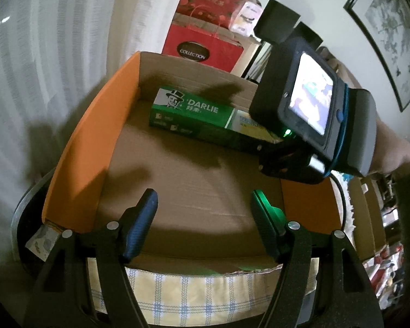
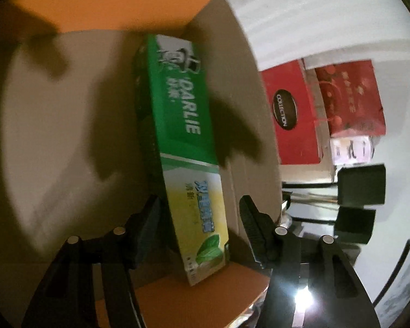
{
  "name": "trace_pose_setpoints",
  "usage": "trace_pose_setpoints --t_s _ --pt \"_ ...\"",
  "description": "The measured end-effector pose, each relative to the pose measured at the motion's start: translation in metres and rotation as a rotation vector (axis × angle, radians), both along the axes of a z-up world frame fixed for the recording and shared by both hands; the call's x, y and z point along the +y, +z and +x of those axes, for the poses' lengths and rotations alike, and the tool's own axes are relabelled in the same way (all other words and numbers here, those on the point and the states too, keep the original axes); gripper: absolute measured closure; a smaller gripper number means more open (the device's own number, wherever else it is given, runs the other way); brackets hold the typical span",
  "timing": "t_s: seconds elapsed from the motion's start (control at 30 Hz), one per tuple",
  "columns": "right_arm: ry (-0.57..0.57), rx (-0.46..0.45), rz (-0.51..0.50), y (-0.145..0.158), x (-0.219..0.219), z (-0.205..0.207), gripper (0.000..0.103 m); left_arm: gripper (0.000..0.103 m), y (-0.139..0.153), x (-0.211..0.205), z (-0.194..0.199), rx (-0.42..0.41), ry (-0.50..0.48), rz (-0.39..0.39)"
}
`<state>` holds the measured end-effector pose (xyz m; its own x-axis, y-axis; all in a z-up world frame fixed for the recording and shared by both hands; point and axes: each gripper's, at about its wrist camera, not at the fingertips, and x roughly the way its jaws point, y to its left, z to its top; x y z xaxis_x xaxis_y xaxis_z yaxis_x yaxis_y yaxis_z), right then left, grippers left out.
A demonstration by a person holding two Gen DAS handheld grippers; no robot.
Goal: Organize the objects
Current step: 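Lower the toothpaste box into the orange box and open the right gripper, then withdraw the right gripper and move it toward the white feather duster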
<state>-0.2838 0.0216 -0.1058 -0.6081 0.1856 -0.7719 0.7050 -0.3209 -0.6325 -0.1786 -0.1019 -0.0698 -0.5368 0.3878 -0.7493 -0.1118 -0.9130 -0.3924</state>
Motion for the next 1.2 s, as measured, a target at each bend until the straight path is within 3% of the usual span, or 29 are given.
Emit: trace_pose_setpoints --t_s 0.1,0.23,0.4,0.63,0.83,0.93,1.07,1.2 --pt "-0.043 -0.018 -0.041 0.003 0.006 -0.013 0.066 0.036 -0.001 0.002 0.0 0.0 -0.002 -0.008" --pt "-0.087 -0.037 -0.079 0.004 0.01 -0.012 0.068 0.036 0.0 0.004 0.0 -0.004 -0.006 0.001" --pt "-0.15 -0.064 -0.206 0.027 0.019 0.003 0.067 0.033 0.004 0.008 0.005 0.0 -0.014 0.001" --pt "-0.343 -0.114 -0.467 0.071 0.053 0.019 0.046 0.023 0.02 0.017 0.011 0.034 -0.008 -0.023" --pt "-0.448 -0.103 -0.582 0.093 0.08 0.048 0.034 0.016 0.036 0.025 0.02 0.065 -0.006 -0.041" --pt "-0.502 -0.091 -0.636 0.102 0.097 0.058 0.029 0.007 0.044 0.031 0.027 0.09 -0.013 -0.049" --pt "-0.569 -0.063 -0.714 0.112 0.121 0.078 0.021 0.006 0.055 0.046 0.035 0.131 -0.041 -0.102" --pt "-0.635 -0.066 -0.794 0.118 0.143 0.097 0.02 0.003 0.061 0.06 0.042 0.15 -0.059 -0.134"
